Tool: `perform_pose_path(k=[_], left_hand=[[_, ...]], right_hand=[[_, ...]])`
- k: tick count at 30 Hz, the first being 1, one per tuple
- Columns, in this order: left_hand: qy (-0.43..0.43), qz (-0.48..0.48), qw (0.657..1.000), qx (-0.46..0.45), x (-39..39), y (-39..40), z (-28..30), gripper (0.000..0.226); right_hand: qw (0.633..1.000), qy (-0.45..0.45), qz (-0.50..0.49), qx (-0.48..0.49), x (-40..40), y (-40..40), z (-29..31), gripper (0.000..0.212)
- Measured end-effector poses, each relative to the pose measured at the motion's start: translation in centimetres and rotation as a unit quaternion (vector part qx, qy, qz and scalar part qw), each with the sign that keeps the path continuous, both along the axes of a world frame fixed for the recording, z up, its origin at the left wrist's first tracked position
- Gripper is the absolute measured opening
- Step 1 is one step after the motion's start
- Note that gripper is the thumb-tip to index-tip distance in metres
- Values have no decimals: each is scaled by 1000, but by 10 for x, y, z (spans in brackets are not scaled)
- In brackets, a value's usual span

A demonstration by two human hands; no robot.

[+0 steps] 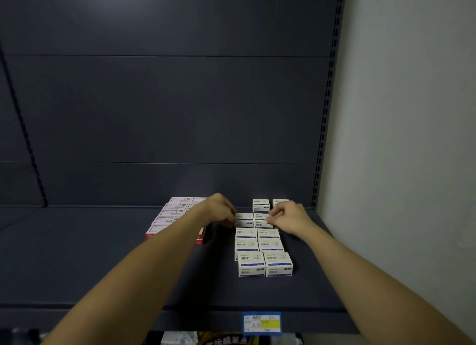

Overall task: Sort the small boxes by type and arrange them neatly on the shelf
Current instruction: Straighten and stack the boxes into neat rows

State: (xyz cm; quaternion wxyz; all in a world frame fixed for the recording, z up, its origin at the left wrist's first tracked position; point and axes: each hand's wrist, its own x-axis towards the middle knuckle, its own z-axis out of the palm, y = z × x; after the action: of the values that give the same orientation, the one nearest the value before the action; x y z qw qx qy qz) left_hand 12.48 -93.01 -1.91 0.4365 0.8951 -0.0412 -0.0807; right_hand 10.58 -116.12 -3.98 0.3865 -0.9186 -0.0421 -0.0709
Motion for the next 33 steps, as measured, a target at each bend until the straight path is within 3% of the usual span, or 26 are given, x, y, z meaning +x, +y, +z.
perform_pose_path(k=[6, 17, 20, 25, 29, 33], left_hand=[[32, -22, 999, -12, -8, 5, -1, 19], [78, -34, 996, -36, -16, 4, 9, 27], [84, -11, 996, -37, -11, 3, 12, 28], [68, 35, 997, -11, 11, -5, 9, 23], [18, 47, 997, 63, 37, -13, 4, 24], [-3, 80, 996, 37, 54, -26, 3, 21]], right_hand=[[1000, 1, 13, -15, -18, -3, 7, 6], [999, 9, 32, -16, -17, -8, 7, 2], [999, -15, 34, -30, -12, -13, 7, 12], [997, -51, -57, -1, 13, -30, 3, 11], [993, -42, -109, 24, 33, -42, -1, 18], [989, -16, -132, 65, 53, -46, -11, 24]])
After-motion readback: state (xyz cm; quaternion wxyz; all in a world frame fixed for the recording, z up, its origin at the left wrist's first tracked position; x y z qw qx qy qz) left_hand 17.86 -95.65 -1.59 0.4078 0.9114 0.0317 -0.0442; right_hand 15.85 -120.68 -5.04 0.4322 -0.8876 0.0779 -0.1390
